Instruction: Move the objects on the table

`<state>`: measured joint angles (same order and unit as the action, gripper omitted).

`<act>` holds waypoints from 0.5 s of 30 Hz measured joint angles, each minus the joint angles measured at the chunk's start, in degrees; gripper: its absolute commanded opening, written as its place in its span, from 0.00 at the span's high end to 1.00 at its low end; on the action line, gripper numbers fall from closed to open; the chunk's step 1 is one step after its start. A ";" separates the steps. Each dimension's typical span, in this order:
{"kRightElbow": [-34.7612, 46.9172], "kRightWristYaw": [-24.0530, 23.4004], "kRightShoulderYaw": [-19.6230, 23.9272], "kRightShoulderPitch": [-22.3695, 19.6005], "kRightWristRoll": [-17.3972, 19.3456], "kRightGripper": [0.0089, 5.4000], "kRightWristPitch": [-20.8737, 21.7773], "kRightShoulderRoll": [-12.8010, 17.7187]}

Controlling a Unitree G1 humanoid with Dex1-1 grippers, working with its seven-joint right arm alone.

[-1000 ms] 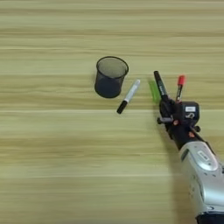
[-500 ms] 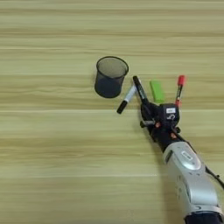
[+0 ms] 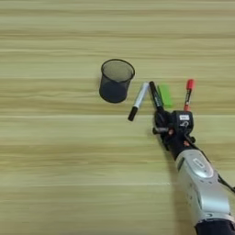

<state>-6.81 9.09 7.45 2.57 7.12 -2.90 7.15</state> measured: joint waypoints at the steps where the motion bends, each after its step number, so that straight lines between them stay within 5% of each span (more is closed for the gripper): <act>1: -0.11 -0.03 0.10 -0.03 -0.01 0.79 0.05 0.08; 15: -2.21 -1.80 2.47 -1.20 -0.77 0.79 0.02 1.39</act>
<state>-9.02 7.29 9.92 1.37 6.35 -2.88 8.53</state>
